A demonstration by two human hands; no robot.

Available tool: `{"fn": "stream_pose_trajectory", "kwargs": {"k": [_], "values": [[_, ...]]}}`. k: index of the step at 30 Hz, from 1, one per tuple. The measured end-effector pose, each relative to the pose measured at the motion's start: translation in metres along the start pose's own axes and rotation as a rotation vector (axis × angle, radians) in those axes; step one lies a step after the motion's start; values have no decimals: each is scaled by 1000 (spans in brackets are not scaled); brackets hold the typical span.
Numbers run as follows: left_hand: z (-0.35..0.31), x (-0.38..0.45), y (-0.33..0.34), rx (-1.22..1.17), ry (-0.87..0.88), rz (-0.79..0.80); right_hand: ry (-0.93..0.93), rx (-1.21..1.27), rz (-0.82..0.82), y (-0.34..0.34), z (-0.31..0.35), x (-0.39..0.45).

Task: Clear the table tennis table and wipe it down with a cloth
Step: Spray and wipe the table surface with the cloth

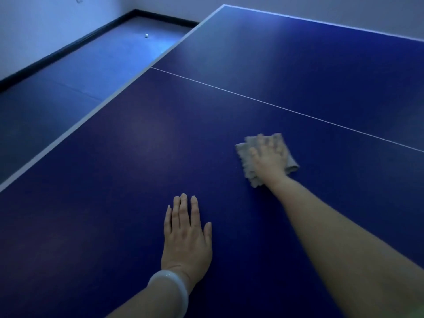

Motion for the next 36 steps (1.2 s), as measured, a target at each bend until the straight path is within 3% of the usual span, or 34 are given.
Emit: {"fn": "stream_pose_trajectory", "kwargs": {"k": [3,5,7,10,12,14,17,19,21,23,26,28,30,34,36], "values": [[-1,1,-2,14,0,7,-508,-134,51,34,62,-49],[-1,0,-2,13,-1,16,-657,-148,56,36,51,-60],[-1,0,-2,0,-1,16,-526,-240,-6,21,13,-39],[-1,0,-1,-10,8,12,90,-94,-72,-12,-64,-1],[-1,0,0,-13,5,8,308,27,-42,-22,-77,2],[-1,0,-1,-11,-2,-4,264,-16,-44,-14,-53,-1],[0,0,-1,-4,-3,-8,-145,-152,-97,15,19,-32],[0,0,-1,4,-5,-17,-422,-209,-46,39,51,-65],[0,0,0,5,-6,-10,-516,-208,-5,41,41,-78],[1,0,1,-6,-4,-4,-356,-212,-51,31,-7,-74],[3,0,4,-17,-2,12,152,-117,-99,11,-99,-84],[2,0,4,-9,3,22,388,29,-68,6,-120,-109],[2,0,3,9,8,27,371,33,-72,17,-95,-130],[2,1,3,14,5,38,5,-62,-100,56,-10,-161],[2,1,0,-31,26,56,-20,-47,-60,62,3,-165]]}}
Point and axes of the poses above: each hand's wrist, its own x-axis towards the middle knuckle, its own y-axis out of the palm, z = x × y, the point moved 3 cm from there along x, towards the middle knuckle, and after that the axes turned 3 degrees about z, right-handed, at the moved point
